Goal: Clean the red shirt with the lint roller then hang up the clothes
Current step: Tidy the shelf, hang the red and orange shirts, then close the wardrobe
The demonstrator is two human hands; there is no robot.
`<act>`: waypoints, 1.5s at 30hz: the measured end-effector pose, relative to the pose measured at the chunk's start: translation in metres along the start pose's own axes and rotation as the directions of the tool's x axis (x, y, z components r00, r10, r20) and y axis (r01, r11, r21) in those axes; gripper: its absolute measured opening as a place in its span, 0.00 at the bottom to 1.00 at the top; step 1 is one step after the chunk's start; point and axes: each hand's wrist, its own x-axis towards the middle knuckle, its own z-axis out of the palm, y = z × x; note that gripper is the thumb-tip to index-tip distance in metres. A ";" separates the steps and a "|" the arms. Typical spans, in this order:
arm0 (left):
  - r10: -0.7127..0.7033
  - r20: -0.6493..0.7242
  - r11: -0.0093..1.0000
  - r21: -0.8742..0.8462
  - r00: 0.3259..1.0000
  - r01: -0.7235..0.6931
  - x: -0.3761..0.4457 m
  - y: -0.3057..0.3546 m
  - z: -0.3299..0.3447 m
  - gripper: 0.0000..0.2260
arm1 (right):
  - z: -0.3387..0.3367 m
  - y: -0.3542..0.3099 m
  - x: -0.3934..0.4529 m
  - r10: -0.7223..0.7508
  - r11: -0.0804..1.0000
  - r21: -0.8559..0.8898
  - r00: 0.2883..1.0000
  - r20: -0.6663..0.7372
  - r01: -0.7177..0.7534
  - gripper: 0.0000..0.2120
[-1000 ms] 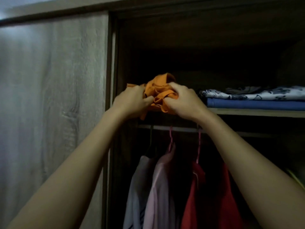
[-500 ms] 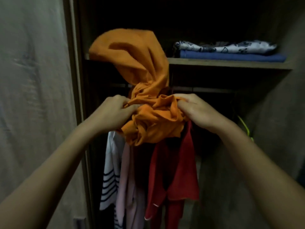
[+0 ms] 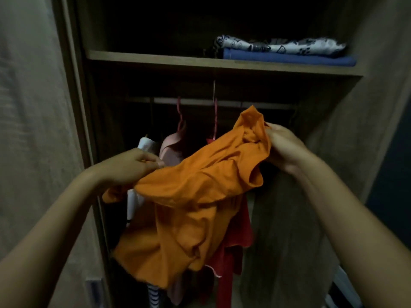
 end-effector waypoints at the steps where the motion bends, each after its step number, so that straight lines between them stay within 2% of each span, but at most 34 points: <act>1: -0.006 -0.064 1.000 0.026 0.998 0.008 0.000 0.000 -0.002 0.11 | 0.000 0.000 0.000 0.021 0.999 0.034 0.999 -0.026 -0.020 0.06; 3: -0.070 -0.227 0.989 0.111 0.971 0.098 0.001 0.001 -0.003 0.11 | 0.004 0.002 0.000 0.072 0.989 0.135 0.996 -0.055 -0.064 0.10; 5: -0.072 -0.381 0.952 0.251 0.922 0.178 -0.002 0.009 0.006 0.18 | 0.017 0.003 -0.002 0.146 0.958 0.254 0.989 -0.033 -0.133 0.13; 6: 0.005 -0.415 0.944 0.302 0.910 0.133 -0.005 0.014 0.014 0.25 | 0.024 0.003 -0.005 0.190 0.933 0.311 0.982 0.003 -0.182 0.15; 7: 0.099 -0.400 0.954 0.298 0.911 0.027 -0.010 0.023 0.025 0.32 | 0.033 0.003 -0.008 0.226 0.905 0.359 0.973 0.050 -0.229 0.16; 9: 0.219 -0.252 0.975 0.094 0.943 -0.201 -0.020 0.048 0.055 0.39 | 0.051 0.007 -0.013 0.269 0.864 0.412 0.957 0.109 -0.290 0.17; 10: 0.251 -0.190 0.968 0.032 0.949 -0.250 -0.023 0.056 0.073 0.39 | 0.058 0.009 -0.015 0.282 0.854 0.421 0.952 0.120 -0.306 0.17; 11: 0.264 -0.182 0.965 0.043 0.947 -0.260 -0.023 0.061 0.089 0.36 | 0.064 0.012 -0.016 0.285 0.851 0.424 0.951 0.121 -0.310 0.17; 13: 0.277 -0.337 0.960 0.128 0.900 -0.248 -0.013 0.059 0.102 0.25 | 0.070 0.016 -0.014 0.278 0.848 0.436 0.953 0.116 -0.301 0.17; 14: 0.249 -0.450 0.968 0.136 0.858 -0.210 -0.007 0.054 0.098 0.16 | 0.069 0.015 -0.015 0.265 0.869 0.401 0.956 0.122 -0.292 0.16; 15: 0.194 -0.522 0.981 0.105 0.830 -0.164 -0.001 0.049 0.090 0.11 | 0.063 0.014 -0.015 0.237 0.922 0.291 0.966 0.098 -0.256 0.15; 16: 0.158 -0.564 0.987 0.072 0.811 -0.141 0.002 0.044 0.078 0.12 | 0.054 0.014 -0.016 0.179 0.978 0.101 0.982 0.058 -0.184 0.14; 17: 0.116 -0.572 0.992 0.029 0.812 -0.121 0.003 0.039 0.065 0.14 | 0.042 0.015 -0.014 0.093 0.988 -0.129 0.995 0.025 -0.089 0.12; 19: 0.069 -0.503 0.992 -0.059 0.861 -0.114 0.001 0.037 0.047 0.13 | 0.018 0.015 -0.010 -0.043 0.889 -0.455 0.999 0.013 0.044 0.08; 22: 0.159 -0.364 0.975 -0.087 0.918 -0.203 -0.001 0.037 0.039 0.13 | -0.005 0.014 -0.005 -0.052 0.735 -0.674 0.997 0.050 0.072 0.05; 24: 0.220 -0.334 0.963 -0.078 0.917 -0.259 0.002 0.039 0.040 0.14 | -0.009 0.016 -0.006 -0.024 0.677 -0.733 0.997 0.067 0.066 0.04; 26: 0.245 -0.343 0.955 -0.074 0.907 -0.286 0.006 0.044 0.044 0.14 | -0.006 0.023 -0.006 -0.018 0.714 -0.696 0.995 0.095 0.080 0.06; 28: 0.273 -0.357 0.948 -0.057 0.893 -0.313 0.008 0.052 0.045 0.13 | 0.003 0.030 -0.008 -0.001 0.786 -0.603 0.977 0.215 0.134 0.13; 31: 0.331 -0.358 0.930 -0.029 0.873 -0.365 0.012 0.065 0.047 0.12 | 0.025 0.039 -0.017 0.083 0.848 -0.499 0.886 0.456 0.177 0.23; 33: 0.356 -0.358 0.928 0.028 0.863 -0.371 0.014 0.067 0.046 0.11 | 0.038 0.047 -0.023 0.114 0.750 -0.609 0.855 0.505 0.259 0.16; 35: 0.363 -0.413 0.931 0.127 0.835 -0.342 0.011 0.061 0.040 0.11 | 0.037 0.046 -0.023 0.049 0.552 -0.764 0.902 0.429 0.333 0.05; 37: 0.373 -0.468 0.925 0.254 0.801 -0.282 0.004 0.046 0.029 0.10 | 0.017 0.034 -0.019 -0.125 0.446 -0.851 0.960 0.249 0.279 0.06; 39: 0.346 -0.428 0.921 0.324 0.835 -0.216 -0.005 0.024 0.021 0.10 | -0.009 0.019 -0.017 -0.280 0.469 -0.864 0.959 0.053 0.185 0.07; 41: 0.257 -0.330 0.929 0.344 0.908 -0.138 -0.012 0.002 0.022 0.09 | -0.022 0.014 -0.018 -0.332 0.523 -0.844 0.941 -0.070 0.121 0.06; 42: 0.207 -0.292 0.942 0.316 0.934 -0.110 -0.015 -0.006 0.024 0.09 | -0.021 0.016 -0.018 -0.323 0.506 -0.854 0.944 -0.060 0.119 0.06; 44: 0.126 -0.250 0.984 0.158 0.960 -0.088 -0.017 -0.014 0.027 0.09 | -0.015 0.022 -0.018 -0.285 0.460 -0.879 0.958 -0.013 0.125 0.05; 45: 0.109 -0.248 0.994 0.055 0.963 -0.098 -0.017 -0.012 0.027 0.10 | -0.016 0.023 -0.017 -0.298 0.491 -0.865 0.953 -0.049 0.109 0.06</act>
